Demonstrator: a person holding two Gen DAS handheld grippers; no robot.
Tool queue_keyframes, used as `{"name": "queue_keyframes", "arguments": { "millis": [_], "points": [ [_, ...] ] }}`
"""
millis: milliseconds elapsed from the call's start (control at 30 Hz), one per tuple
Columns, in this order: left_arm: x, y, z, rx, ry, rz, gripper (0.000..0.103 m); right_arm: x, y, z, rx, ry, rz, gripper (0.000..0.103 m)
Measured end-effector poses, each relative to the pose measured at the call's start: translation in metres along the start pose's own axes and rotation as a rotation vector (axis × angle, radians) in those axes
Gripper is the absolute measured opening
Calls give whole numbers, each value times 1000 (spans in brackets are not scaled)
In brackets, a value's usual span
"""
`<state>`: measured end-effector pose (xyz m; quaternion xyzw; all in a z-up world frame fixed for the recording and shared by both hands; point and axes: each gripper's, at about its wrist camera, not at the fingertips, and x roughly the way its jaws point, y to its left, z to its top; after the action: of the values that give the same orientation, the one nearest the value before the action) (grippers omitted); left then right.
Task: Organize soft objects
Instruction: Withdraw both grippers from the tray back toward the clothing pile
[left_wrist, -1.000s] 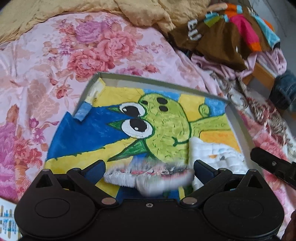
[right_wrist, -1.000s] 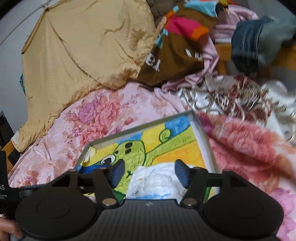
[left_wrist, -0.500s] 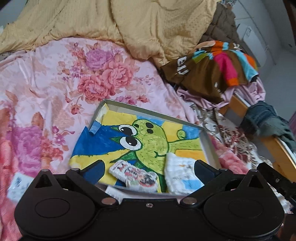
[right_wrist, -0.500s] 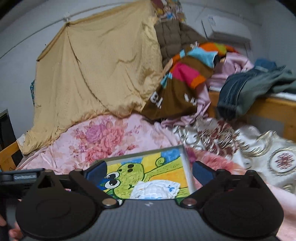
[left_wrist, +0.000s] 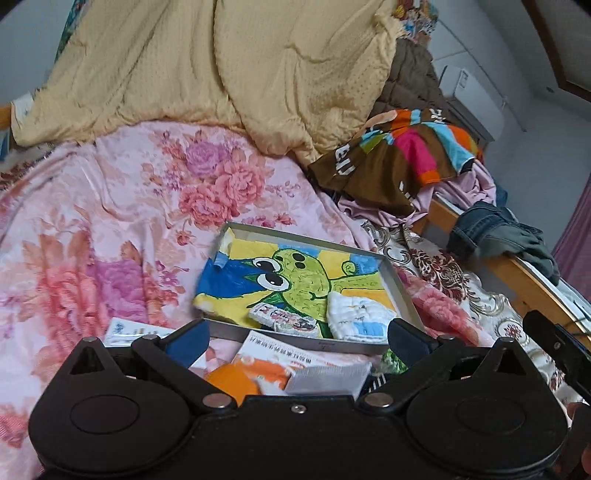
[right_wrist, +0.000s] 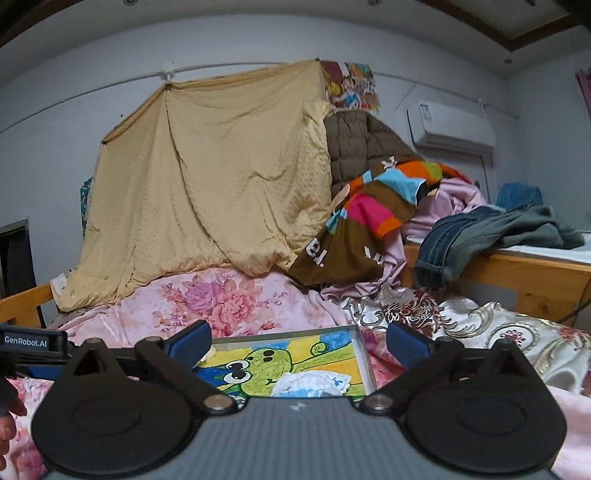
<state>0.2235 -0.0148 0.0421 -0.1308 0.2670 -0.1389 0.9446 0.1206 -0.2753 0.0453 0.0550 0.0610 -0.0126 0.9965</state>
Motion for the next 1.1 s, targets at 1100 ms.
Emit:
{"name": "queue_keyframes", "arguments": {
  "millis": [1100],
  "points": [
    [-43,11,-119,306,93,-93,102,-51,34,-83,34,416,-87,103]
  ]
}}
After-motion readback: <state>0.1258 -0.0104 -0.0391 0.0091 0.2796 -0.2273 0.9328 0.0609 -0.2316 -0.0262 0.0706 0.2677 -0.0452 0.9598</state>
